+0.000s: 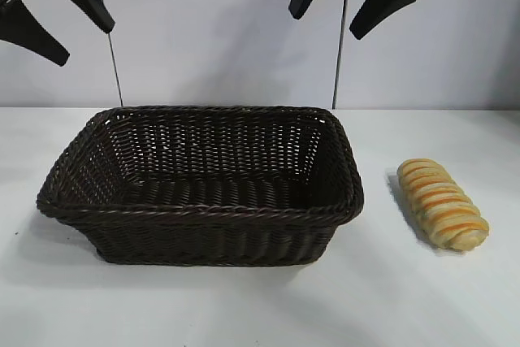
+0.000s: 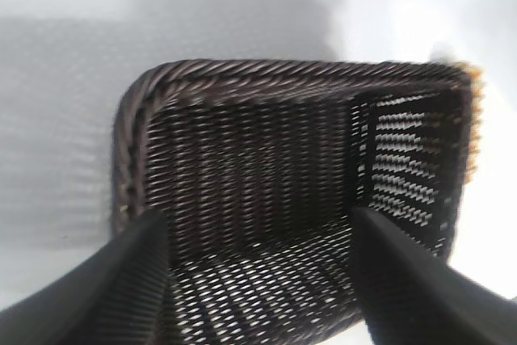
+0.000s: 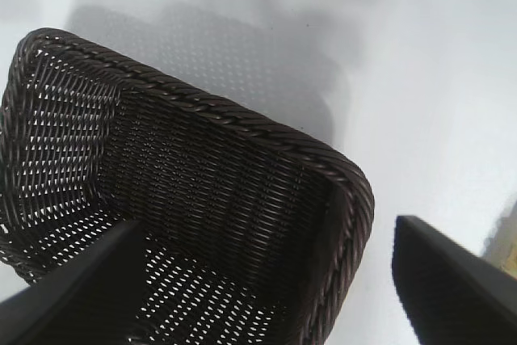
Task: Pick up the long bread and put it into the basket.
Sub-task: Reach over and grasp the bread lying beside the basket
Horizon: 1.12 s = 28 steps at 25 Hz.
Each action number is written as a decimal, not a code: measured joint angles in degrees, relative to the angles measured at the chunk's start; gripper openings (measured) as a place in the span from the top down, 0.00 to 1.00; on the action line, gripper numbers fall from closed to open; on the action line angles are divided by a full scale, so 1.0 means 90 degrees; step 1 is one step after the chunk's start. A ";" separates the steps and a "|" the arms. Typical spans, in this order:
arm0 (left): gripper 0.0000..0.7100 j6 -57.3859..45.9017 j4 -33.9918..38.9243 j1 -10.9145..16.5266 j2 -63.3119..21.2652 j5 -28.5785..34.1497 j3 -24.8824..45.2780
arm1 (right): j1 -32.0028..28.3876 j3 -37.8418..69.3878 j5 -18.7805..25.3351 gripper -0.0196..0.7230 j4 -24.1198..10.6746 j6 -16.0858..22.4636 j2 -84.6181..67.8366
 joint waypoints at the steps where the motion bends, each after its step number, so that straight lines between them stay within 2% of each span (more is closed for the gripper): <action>1: 0.34 0.0000 0.0015 -0.0044 0.0000 0.0000 0.0000 | 0.0000 0.0000 0.0000 0.17 0.0007 0.0013 0.0000; 3: 0.34 0.0000 0.0026 -0.0133 0.0000 -0.0011 0.0000 | 0.0000 0.0000 0.0000 0.17 -0.0036 0.0020 0.0000; 5: 0.34 0.0000 0.0029 -0.0193 0.0000 -0.0032 0.0000 | 0.0000 0.0000 0.0000 0.17 -0.0234 0.0048 0.0000; 11: 0.34 -0.0001 0.0029 -0.0239 0.0000 -0.0041 0.0000 | -0.0194 0.0000 -0.0006 0.17 -0.1315 0.0163 0.0000; 14: 0.34 -0.0001 0.0034 -0.0239 0.0000 -0.0041 0.0000 | -0.0430 0.0000 -0.0006 0.17 -0.1675 0.0188 0.0000; 20: 0.34 -0.0001 0.0034 -0.0239 0.0000 -0.0046 0.0000 | -0.0870 0.0000 -0.0006 0.17 -0.2062 0.0209 0.0000; 25: 0.34 -0.0001 0.0034 -0.0239 0.0000 -0.0058 0.0000 | -0.0899 0.0000 -0.0001 0.17 -0.2533 0.0288 0.0000; 28: 0.34 -0.0001 0.0034 -0.0239 0.0000 -0.0058 0.0000 | -0.0915 0.0000 -0.0001 0.17 -0.2630 0.0413 0.0000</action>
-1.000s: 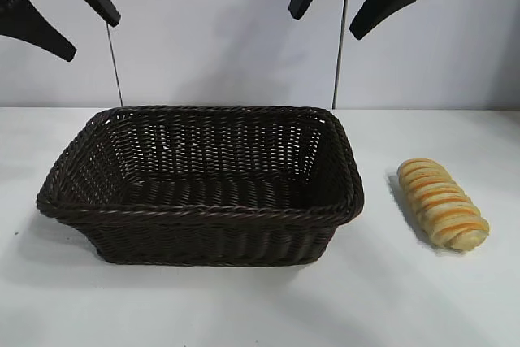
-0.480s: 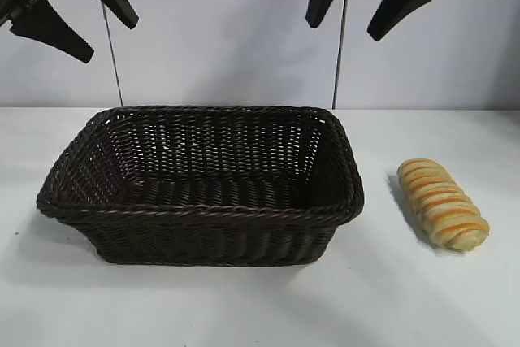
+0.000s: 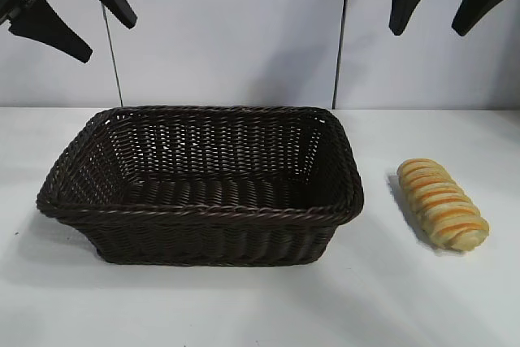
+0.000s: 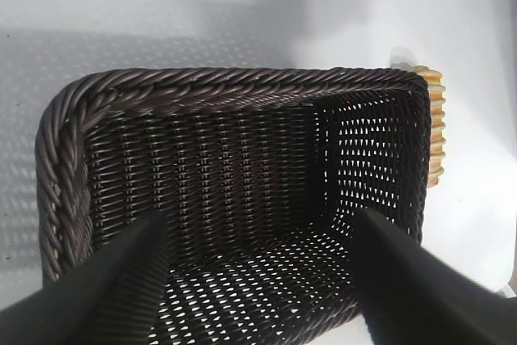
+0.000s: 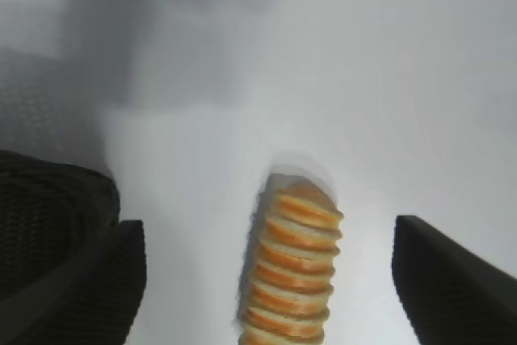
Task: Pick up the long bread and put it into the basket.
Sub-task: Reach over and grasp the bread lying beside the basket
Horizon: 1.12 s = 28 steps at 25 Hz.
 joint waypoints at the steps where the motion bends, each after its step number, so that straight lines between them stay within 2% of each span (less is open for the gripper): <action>1: 0.34 0.0000 0.0000 0.0000 0.0000 0.0000 0.0000 | 0.0000 0.0000 0.0000 0.17 -0.0007 0.0017 0.0000; 12: 0.34 0.0000 0.0000 0.0000 0.0000 -0.0018 0.0000 | 0.0000 0.0066 -0.0007 0.17 0.0200 0.0097 -0.0003; 28: 0.34 0.0000 0.0000 0.0000 0.0000 -0.0018 0.0000 | 0.0000 0.2429 -0.0077 0.17 0.0248 0.0134 -0.0058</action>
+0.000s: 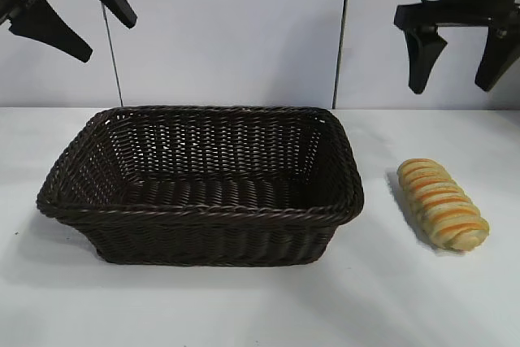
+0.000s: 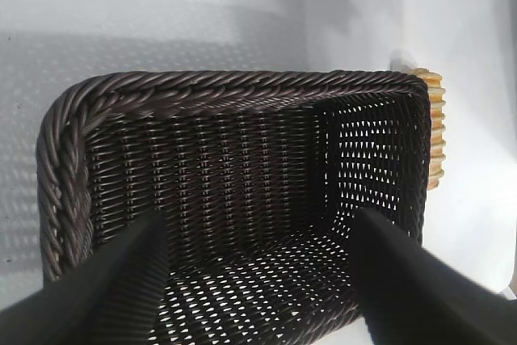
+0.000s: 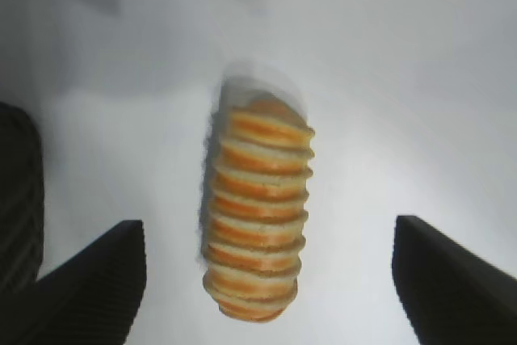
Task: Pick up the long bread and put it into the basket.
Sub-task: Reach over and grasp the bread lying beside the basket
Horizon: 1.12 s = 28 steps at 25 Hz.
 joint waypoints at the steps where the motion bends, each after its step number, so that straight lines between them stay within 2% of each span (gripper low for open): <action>1: 0.34 0.0000 0.0000 0.0000 0.0000 0.0000 0.0000 | 0.0000 0.0105 -0.0062 0.17 0.0000 0.0000 -0.0002; 18: 0.34 0.0019 0.0000 0.0000 0.0000 -0.0088 0.0000 | 0.0000 0.1264 -0.1618 0.17 0.0002 0.0006 0.0146; 23: 0.34 0.0019 0.0000 0.0000 0.0000 -0.0088 0.0000 | 0.0000 0.1284 -0.1955 0.17 0.0007 0.0034 0.0387; 28: 0.34 0.0019 0.0000 0.0000 0.0000 -0.0088 0.0000 | 0.0000 0.1284 -0.2027 0.17 0.0048 0.0193 0.0524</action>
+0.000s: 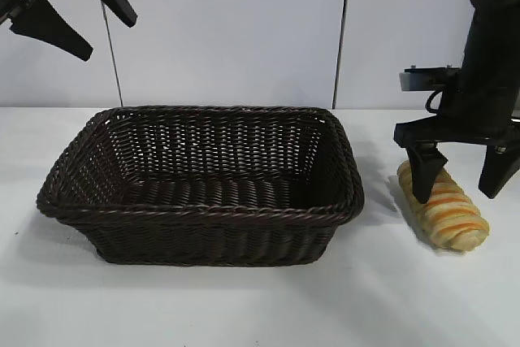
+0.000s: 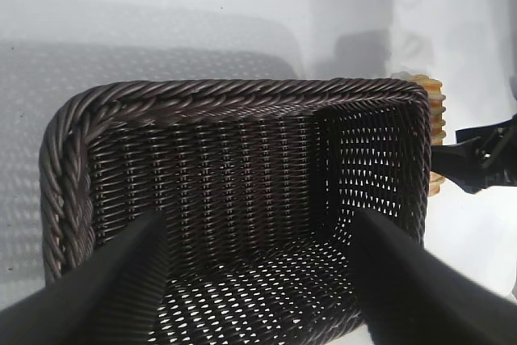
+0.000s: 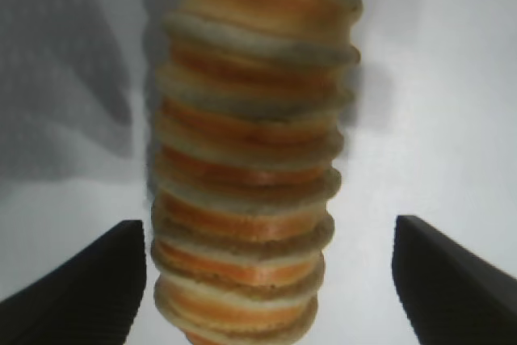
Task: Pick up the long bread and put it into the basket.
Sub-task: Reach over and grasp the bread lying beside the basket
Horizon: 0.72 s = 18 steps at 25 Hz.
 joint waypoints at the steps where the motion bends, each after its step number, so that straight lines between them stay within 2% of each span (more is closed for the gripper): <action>1: 0.34 0.0000 0.0000 0.0000 0.0000 0.0000 0.0000 | 0.0000 0.0000 -0.0021 0.17 0.0006 0.0000 0.0009; 2: 0.34 0.0000 0.0000 0.0000 0.0000 0.0000 0.0000 | 0.0000 0.0000 -0.0021 0.20 0.0044 0.0000 0.0014; 6: 0.34 0.0000 0.0000 0.0000 0.0000 0.0000 0.0000 | 0.0029 0.0000 -0.0040 0.45 0.0044 0.0000 0.0014; 9: 0.34 0.0000 0.0000 0.0000 0.0000 0.0000 0.0000 | 0.0036 0.0000 -0.0040 0.59 0.0044 0.0000 0.0014; 12: 0.34 0.0008 0.0000 0.0000 0.0000 0.0000 0.0000 | 0.0036 0.0000 -0.0018 0.62 0.0044 0.0000 0.0014; 18: 0.34 0.0008 0.0008 0.0000 0.0000 0.0000 0.0000 | 0.0036 -0.0440 0.0579 0.63 0.0006 0.0000 -0.0054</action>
